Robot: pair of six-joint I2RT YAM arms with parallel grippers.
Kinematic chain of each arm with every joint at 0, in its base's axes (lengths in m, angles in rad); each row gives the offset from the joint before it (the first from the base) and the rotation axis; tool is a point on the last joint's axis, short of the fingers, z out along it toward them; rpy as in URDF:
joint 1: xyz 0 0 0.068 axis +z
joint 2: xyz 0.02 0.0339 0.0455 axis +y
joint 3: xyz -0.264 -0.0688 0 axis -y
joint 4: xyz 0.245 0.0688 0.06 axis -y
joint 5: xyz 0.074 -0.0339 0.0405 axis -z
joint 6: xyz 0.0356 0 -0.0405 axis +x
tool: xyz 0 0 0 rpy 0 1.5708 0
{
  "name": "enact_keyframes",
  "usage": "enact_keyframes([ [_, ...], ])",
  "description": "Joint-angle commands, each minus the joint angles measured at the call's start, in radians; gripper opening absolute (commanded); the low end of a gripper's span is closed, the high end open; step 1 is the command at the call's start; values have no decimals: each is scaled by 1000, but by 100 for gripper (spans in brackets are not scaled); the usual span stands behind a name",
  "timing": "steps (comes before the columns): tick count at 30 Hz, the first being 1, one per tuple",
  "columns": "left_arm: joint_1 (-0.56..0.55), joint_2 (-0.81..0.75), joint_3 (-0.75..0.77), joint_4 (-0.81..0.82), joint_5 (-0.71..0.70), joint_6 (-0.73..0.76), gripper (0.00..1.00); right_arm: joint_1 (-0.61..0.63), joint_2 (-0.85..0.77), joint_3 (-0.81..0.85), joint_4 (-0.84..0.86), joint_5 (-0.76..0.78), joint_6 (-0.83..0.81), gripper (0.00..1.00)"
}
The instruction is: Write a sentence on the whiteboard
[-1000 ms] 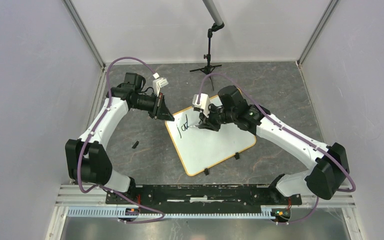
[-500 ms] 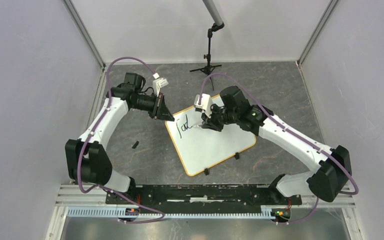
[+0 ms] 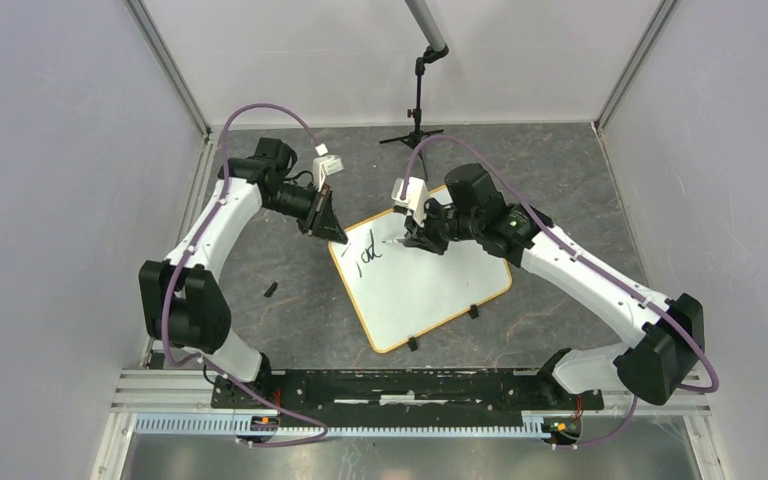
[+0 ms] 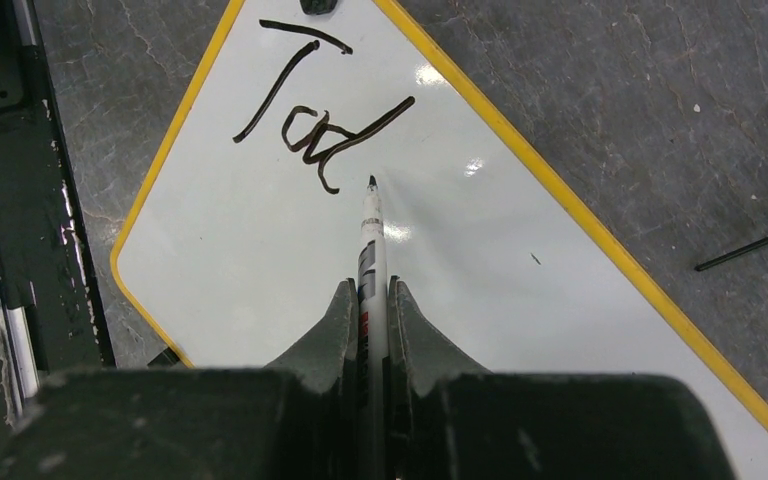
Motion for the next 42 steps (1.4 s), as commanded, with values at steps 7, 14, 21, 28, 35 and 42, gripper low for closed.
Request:
enact_keyframes([
  [7,0,24,82,-56,-109,110,17,-30,-22,44,35,-44,14,0],
  [14,19,-43,38,-57,-31,58,47,-48,-23,28,52,-119,30,0],
  [21,29,-67,-5,-10,37,-4,55,-49,-24,15,65,-179,41,0],
  [28,29,-46,-14,-1,44,-9,48,-49,-20,-2,76,-166,42,0],
  [35,30,-35,-11,-1,40,-10,37,-48,-17,-16,77,-133,38,0],
  [42,29,-33,-13,-1,36,-12,31,-42,-8,-35,56,-91,16,0],
])
